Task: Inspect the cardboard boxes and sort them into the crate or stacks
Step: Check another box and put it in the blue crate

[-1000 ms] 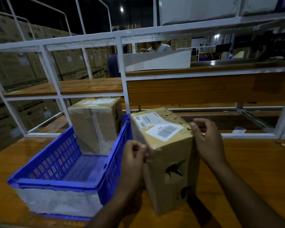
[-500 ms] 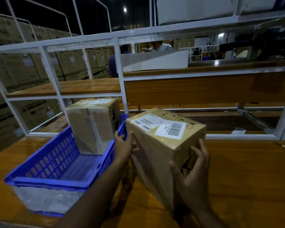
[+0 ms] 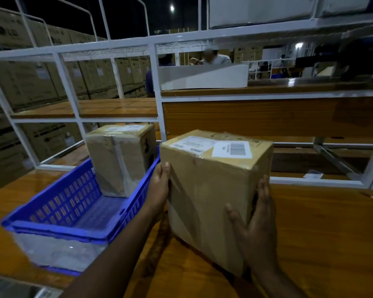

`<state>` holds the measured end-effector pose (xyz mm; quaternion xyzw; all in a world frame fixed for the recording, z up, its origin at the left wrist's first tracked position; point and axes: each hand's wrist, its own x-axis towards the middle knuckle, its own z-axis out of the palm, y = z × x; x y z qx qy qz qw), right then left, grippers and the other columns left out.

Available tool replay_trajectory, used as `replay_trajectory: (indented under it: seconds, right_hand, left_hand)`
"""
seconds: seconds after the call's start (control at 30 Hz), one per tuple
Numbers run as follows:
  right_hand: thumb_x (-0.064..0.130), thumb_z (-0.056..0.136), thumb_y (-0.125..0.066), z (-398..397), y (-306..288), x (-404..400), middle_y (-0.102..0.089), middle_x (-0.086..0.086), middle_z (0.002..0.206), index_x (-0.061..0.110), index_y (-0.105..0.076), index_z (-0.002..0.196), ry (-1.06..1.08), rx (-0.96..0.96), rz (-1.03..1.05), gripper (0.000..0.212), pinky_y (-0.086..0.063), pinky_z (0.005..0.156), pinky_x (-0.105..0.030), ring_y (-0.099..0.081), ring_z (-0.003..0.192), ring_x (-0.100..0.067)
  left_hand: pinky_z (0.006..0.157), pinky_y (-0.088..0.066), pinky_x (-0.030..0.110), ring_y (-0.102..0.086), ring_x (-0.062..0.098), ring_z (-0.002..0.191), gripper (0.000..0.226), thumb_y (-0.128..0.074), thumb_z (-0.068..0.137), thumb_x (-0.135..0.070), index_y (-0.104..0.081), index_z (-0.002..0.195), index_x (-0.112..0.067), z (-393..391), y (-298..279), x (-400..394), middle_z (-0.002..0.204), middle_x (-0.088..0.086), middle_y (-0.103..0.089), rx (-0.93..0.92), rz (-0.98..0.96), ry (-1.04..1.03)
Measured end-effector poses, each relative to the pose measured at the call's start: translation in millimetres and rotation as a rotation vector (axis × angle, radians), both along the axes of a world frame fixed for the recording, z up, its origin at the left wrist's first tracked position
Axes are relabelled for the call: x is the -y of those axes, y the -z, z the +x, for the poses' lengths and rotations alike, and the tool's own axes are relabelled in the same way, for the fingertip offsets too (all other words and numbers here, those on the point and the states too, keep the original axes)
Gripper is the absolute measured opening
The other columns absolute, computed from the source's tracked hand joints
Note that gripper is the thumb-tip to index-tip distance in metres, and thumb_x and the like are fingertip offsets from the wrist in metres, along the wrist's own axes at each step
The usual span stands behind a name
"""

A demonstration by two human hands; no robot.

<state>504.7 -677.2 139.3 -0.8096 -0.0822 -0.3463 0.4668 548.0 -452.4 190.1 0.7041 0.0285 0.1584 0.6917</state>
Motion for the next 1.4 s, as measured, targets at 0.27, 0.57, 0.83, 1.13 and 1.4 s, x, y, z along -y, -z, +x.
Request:
replay_trajectory:
  seconds: [0.27, 0.57, 0.83, 1.13, 1.4]
  right_hand:
    - [0.069, 0.089, -0.046, 36.5, -72.2, -11.1, -0.034, -0.007, 0.157, 0.019, -0.027, 0.155, -0.139, 0.172, 0.096, 0.085, -0.038, 0.109, -0.059, -0.034, 0.144, -0.026]
    - [0.071, 0.091, -0.047, 65.5, -144.0, -109.9, -0.041, -0.010, 0.151, 0.015, -0.031, 0.152, -0.287, 0.340, 0.147, 0.084, -0.043, 0.105, -0.057, -0.042, 0.139, -0.027]
    - [0.072, 0.090, -0.047, 88.9, -156.5, -248.8, -0.038, -0.005, 0.153, 0.020, -0.027, 0.154, -0.397, 0.314, 0.122, 0.085, -0.047, 0.101, -0.054, -0.042, 0.137, -0.022]
    - [0.076, 0.087, -0.043, 96.5, -87.6, -327.3, -0.029, 0.002, 0.160, 0.027, -0.017, 0.158, -0.412, 0.091, -0.009, 0.090, -0.037, 0.112, -0.054, -0.030, 0.146, -0.017]
    - [0.058, 0.077, -0.075, 91.1, -34.8, -331.0, -0.033, 0.000, 0.158, 0.022, -0.021, 0.157, -0.278, -0.063, -0.153, 0.103, -0.037, 0.113, -0.050, -0.031, 0.143, -0.016]
  left_hand:
    - [0.095, -0.049, 0.023, -0.054, -0.003, 0.122, 0.043, -0.050, 0.102, -0.041, -0.038, 0.144, -0.040, -36.0, -67.6, -28.7, 0.136, -0.019, -0.052, 0.312, 0.068, -0.067]
    - [0.093, -0.054, 0.025, -0.059, 0.007, 0.124, 0.044, -0.049, 0.106, -0.031, -0.040, 0.147, -0.020, -44.5, -141.6, -129.6, 0.142, -0.002, -0.055, 0.551, 0.164, -0.161]
    - [0.103, -0.052, 0.037, -0.061, 0.013, 0.124, 0.037, -0.050, 0.106, -0.031, -0.047, 0.139, -0.014, -35.3, -146.3, -256.8, 0.136, -0.001, -0.062, 0.558, 0.096, -0.312]
    - [0.102, -0.051, 0.051, -0.063, 0.017, 0.116, 0.046, -0.044, 0.096, -0.068, -0.053, 0.122, -0.030, -13.4, -72.2, -343.9, 0.124, 0.000, -0.064, 0.339, 0.024, -0.355]
    - [0.104, -0.049, 0.052, -0.064, 0.029, 0.122, 0.095, -0.034, 0.079, -0.091, -0.053, 0.144, -0.023, 6.4, -28.7, -354.0, 0.133, 0.010, -0.066, 0.073, -0.244, -0.133]
